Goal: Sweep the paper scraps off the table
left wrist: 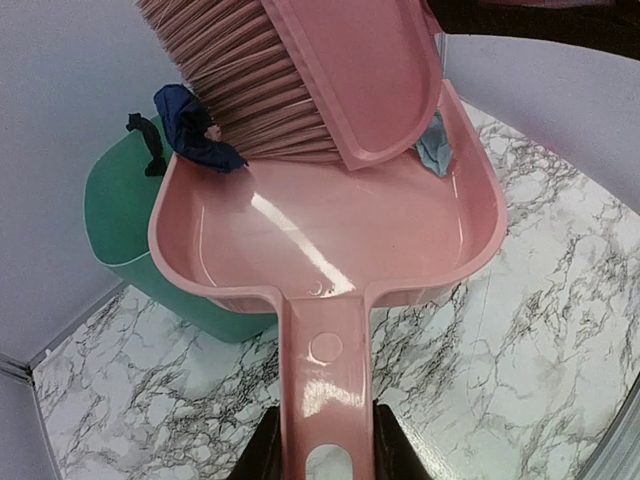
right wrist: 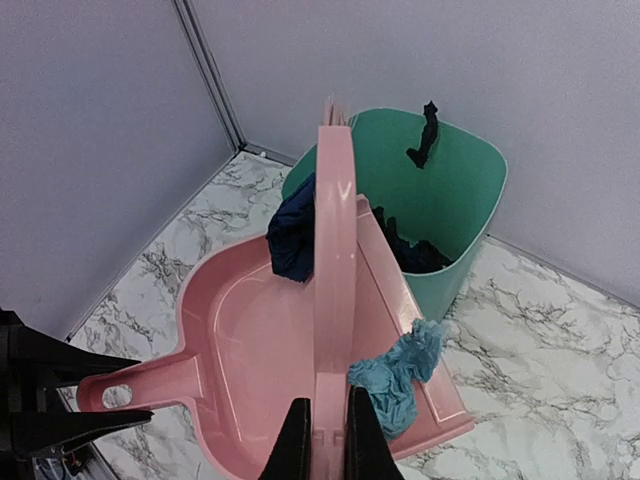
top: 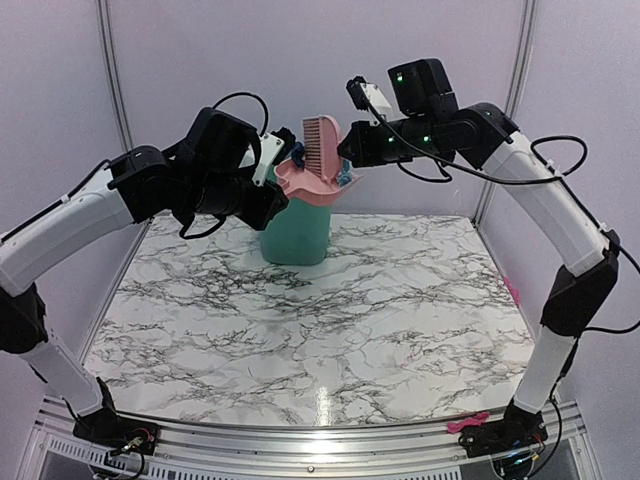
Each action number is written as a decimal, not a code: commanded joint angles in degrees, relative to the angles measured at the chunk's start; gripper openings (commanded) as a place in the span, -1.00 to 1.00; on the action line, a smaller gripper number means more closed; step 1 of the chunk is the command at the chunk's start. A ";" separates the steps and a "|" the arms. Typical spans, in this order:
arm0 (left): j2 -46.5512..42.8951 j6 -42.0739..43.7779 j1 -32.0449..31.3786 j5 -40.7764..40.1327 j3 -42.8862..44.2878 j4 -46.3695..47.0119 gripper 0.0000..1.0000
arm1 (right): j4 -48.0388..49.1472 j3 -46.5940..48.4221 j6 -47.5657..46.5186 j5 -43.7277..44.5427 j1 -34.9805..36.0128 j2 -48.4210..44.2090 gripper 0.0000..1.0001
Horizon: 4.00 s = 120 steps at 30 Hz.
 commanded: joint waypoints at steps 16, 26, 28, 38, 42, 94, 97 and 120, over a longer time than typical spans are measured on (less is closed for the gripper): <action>14.48 -3.24 12.12 10.30 10.96 10.23 -1.00 | 23.43 3.40 -1.68 -9.44 -8.16 13.89 -1.00; 16.88 -9.58 16.60 17.12 10.93 9.65 -1.00 | 27.80 3.05 2.67 -7.83 -10.06 13.56 -1.00; 17.06 -10.69 17.00 17.31 10.62 9.44 -1.00 | 28.76 1.93 2.87 -6.95 -10.08 12.19 -1.00; 17.09 -19.65 17.61 23.44 12.90 9.38 -1.00 | 25.62 0.08 6.35 -6.29 -10.12 7.39 -1.00; 16.78 -20.60 17.69 22.94 13.11 9.35 -1.00 | 21.93 -1.22 7.09 -7.44 -10.09 5.22 -1.00; 14.66 -27.89 22.51 26.14 10.71 10.90 -1.00 | 10.27 3.31 3.90 -13.65 -10.26 8.86 -1.00; 14.73 -28.86 22.87 26.06 10.86 10.91 -1.00 | 11.28 -1.57 3.95 -12.09 -10.29 5.10 -1.00; 10.06 -56.28 24.41 38.87 6.00 27.83 -1.00 | 16.93 -19.16 6.54 -1.41 -10.28 -16.81 -1.00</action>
